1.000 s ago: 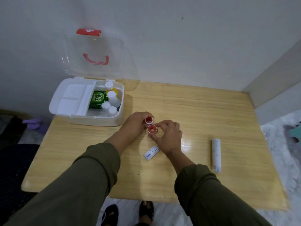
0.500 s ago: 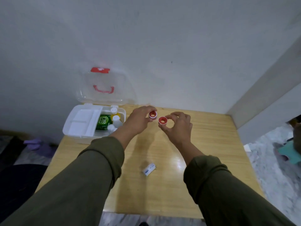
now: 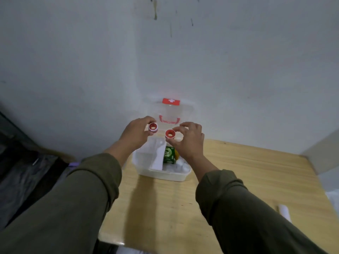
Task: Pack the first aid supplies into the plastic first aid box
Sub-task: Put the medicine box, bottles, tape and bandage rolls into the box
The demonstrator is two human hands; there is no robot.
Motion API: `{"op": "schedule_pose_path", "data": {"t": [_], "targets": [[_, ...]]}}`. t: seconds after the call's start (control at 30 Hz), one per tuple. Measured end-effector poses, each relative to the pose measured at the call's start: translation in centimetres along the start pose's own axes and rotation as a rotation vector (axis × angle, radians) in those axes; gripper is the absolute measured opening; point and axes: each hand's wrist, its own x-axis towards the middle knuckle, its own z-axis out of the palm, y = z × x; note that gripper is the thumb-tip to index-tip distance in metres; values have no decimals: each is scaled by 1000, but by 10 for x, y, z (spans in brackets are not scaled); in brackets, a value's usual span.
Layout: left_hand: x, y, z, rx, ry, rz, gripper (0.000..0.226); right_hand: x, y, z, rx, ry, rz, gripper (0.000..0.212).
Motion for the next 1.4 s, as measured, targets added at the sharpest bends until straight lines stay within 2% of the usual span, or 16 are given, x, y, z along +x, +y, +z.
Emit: {"op": "schedule_pose_path", "data": {"t": [0.17,0.47,0.8,1.03,1.17,1.4], "targets": [[12,-42,-9,11,-72,28,31,7,-30,43,-94,-63,6,42],[23,-75,16,51,-171,93,33,8,-28,88,-260,-128,67,39],[35,-85,24,17,-252,131,31,9,-30,99,-316,-198,120,40],[32,-85,22,76,-295,147,43,9,-28,99,-338,-218,120,45],[30,-83,17,56,-274,136,48,6,-29,89,-280,-146,89,47],[17,-45,6,20,-153,179,42,-13,-14,40,-246,-6,83,45]]}}
